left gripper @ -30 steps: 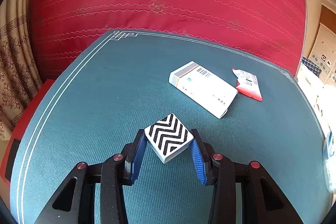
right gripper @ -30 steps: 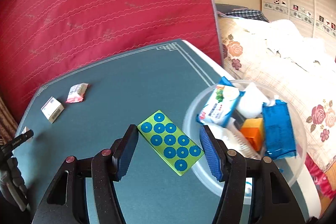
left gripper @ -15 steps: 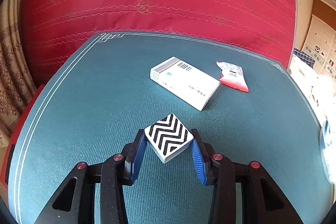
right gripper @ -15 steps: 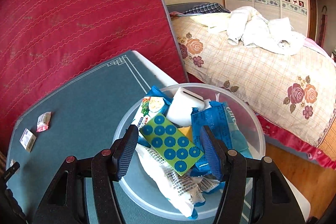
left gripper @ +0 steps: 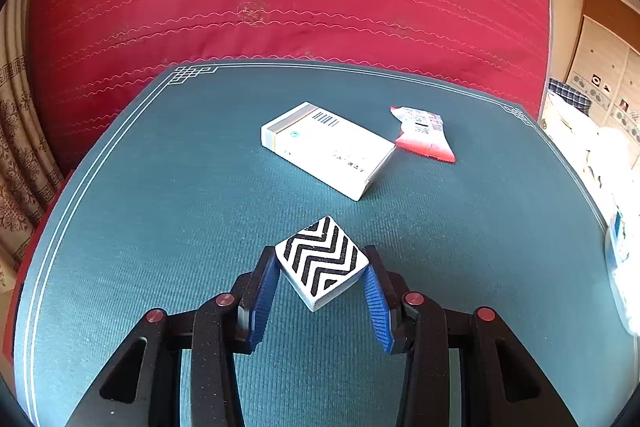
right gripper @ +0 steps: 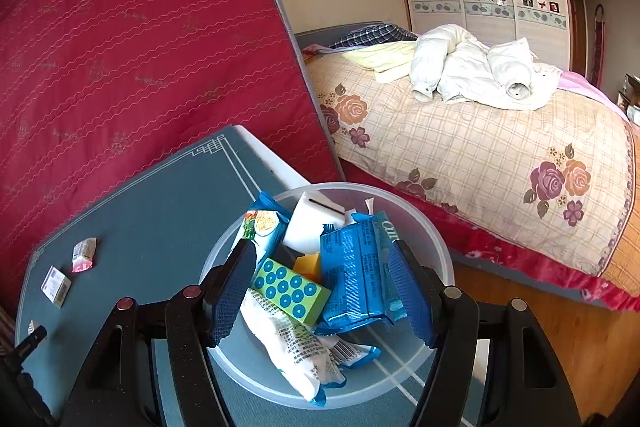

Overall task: Organize objects
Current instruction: 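Carry the green block to the bowl and release it with the right gripper, then carry the zigzag cube to the bowl and release it with the left gripper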

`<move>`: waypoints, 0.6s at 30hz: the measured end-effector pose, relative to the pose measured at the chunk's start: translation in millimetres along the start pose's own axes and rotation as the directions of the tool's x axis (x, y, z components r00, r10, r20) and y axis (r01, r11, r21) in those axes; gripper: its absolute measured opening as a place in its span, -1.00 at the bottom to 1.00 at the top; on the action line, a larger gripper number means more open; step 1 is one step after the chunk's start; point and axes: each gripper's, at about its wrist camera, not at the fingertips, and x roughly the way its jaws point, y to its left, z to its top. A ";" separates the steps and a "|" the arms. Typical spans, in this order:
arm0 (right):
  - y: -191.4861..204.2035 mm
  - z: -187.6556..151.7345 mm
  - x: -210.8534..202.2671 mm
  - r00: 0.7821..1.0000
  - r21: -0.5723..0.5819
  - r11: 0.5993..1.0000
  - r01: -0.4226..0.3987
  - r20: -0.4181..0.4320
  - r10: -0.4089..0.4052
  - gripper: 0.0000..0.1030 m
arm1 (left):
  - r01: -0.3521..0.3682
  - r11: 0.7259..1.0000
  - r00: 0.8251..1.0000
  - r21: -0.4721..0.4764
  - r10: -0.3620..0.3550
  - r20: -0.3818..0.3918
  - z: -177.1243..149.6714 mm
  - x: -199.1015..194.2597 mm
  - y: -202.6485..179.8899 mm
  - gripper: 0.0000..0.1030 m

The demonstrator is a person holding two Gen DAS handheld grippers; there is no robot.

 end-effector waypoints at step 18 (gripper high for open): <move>-23.3 -5.6 2.4 0.998 -0.065 0.996 -0.060 -0.015 0.059 0.36 | 0.170 0.976 0.985 0.134 -0.164 -0.056 -12.7 -31.9 -99.2 -0.14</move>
